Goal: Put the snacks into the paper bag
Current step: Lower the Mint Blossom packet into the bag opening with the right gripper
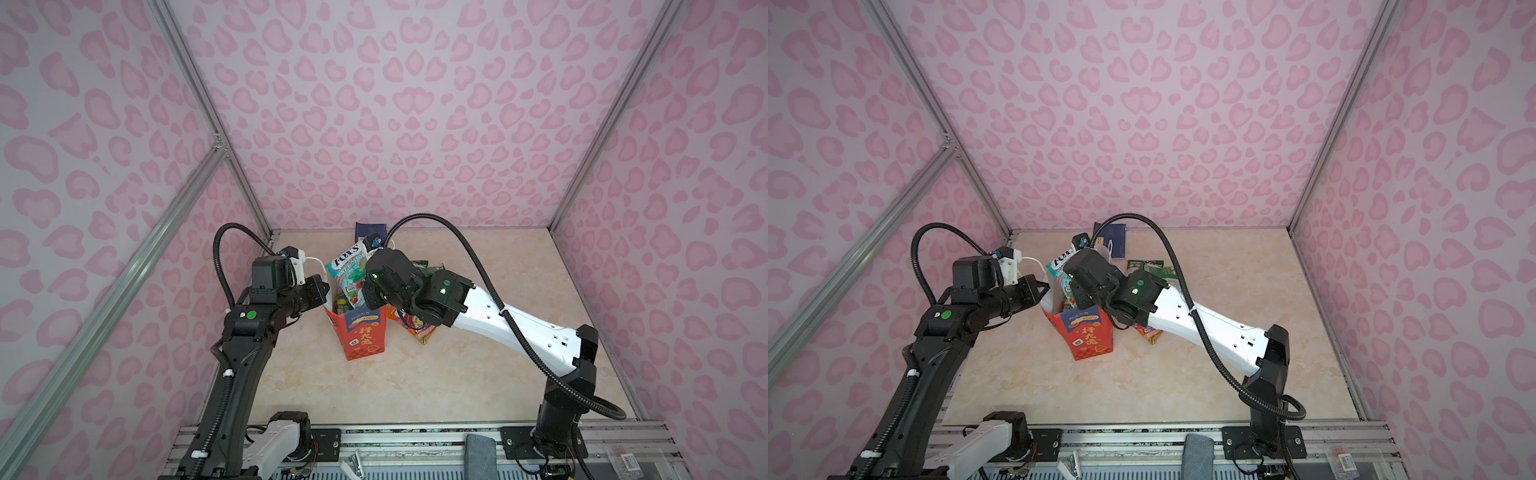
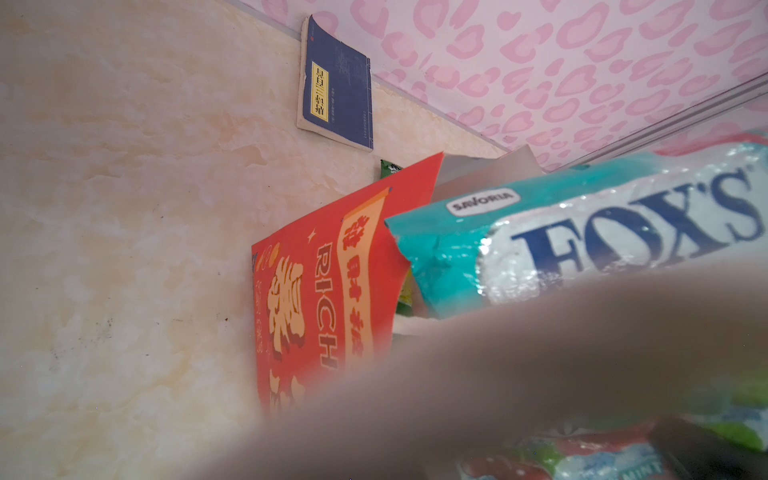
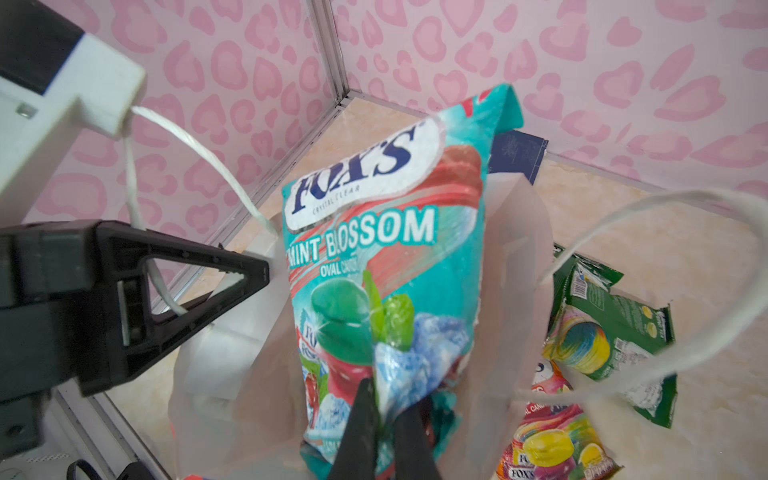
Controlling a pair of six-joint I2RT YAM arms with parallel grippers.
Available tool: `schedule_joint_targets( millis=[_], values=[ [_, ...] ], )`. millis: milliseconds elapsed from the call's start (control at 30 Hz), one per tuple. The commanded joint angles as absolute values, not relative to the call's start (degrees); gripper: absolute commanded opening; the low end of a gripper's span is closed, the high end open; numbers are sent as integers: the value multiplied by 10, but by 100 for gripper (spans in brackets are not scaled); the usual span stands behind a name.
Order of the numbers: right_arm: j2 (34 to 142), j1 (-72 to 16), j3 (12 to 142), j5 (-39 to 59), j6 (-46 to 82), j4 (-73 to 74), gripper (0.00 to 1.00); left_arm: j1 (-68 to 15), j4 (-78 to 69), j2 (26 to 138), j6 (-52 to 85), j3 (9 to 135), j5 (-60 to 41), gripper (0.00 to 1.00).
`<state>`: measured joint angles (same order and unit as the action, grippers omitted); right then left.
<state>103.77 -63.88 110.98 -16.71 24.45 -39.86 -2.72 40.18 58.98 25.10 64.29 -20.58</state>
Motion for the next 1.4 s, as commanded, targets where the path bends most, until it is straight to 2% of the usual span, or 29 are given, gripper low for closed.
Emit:
schedule_joint_targets(
  millis=[0,200,767,1167,1367],
  values=[
    [1022,-647,1087,-199,252,-364,0,-27,357,588,250,642,-215,3],
    [1010,-650,1063,-204,259,-353,0,-27,357,588,250,642,-216,3],
    [1084,-644,1134,-233,256,-401,0,-27,358,586,250,642,-215,3],
    [1036,-648,1074,-257,269,-375,0,-27,359,584,249,643,-214,3],
    [1022,-657,1071,-301,263,-386,0,-26,359,585,249,643,-212,4]
  ],
)
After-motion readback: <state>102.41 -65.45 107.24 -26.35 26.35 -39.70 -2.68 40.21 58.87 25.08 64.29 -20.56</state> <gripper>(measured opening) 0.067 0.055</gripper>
